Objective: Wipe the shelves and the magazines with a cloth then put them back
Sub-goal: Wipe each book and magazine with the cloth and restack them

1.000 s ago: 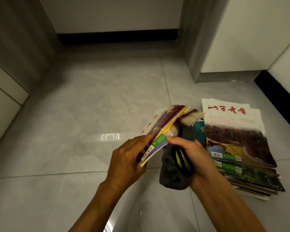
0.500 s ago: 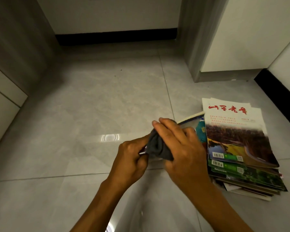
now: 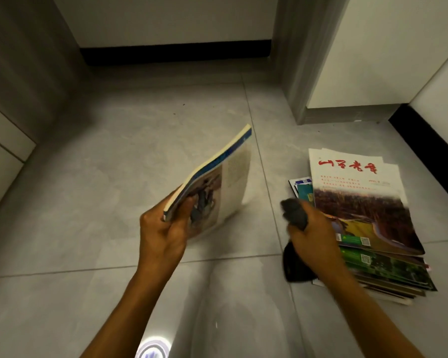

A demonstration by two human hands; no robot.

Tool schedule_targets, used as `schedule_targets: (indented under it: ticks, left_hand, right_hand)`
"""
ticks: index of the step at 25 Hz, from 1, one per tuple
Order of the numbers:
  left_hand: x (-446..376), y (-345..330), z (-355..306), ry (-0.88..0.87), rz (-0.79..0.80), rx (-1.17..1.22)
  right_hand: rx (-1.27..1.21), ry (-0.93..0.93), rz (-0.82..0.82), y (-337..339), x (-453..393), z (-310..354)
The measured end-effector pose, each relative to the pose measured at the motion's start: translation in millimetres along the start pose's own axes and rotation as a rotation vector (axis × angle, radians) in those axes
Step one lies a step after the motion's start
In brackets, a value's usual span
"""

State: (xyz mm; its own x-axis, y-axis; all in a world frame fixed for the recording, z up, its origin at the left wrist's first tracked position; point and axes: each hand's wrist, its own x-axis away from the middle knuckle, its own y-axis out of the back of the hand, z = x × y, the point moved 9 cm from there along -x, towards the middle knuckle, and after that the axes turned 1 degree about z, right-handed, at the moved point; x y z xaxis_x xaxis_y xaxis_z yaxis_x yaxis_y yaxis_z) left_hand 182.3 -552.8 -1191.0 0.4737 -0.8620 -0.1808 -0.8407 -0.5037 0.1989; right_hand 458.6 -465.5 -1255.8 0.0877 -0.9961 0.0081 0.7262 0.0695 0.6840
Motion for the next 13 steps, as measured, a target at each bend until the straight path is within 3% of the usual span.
schedule_targets:
  ticks: [4, 7, 8, 10, 12, 13]
  left_hand:
    - [-0.1, -3.6, -5.8, -0.123, 0.012, -0.147]
    - [1.2, -0.4, 0.6, -0.081, -0.013, -0.114]
    - [0.0, 0.9, 2.1, -0.095, -0.005, -0.116]
    - [1.4, -4.8, -10.5, -0.299, 0.052, -0.253]
    - [19.0, -43.9, -21.8, -0.643, 0.294, -0.431]
    - [35.2, -69.0, -21.1, -0.797, 0.444, -0.528]
  right_hand:
    - [-0.214, -0.120, 0.380, -99.3, 57.9, -13.9]
    - [-0.196, -0.197, 0.589, -137.9, 81.7, -20.4]
    - [-0.278, -0.255, 0.537, -126.0, 79.9, -20.8]
    - [-0.763, -0.399, 0.407, -87.4, 65.0, -9.6]
    - [-1.322, -0.521, 0.355, -46.5, 46.3, -2.0]
    - [-1.360, -0.569, 0.314, -27.0, 37.0, -9.9]
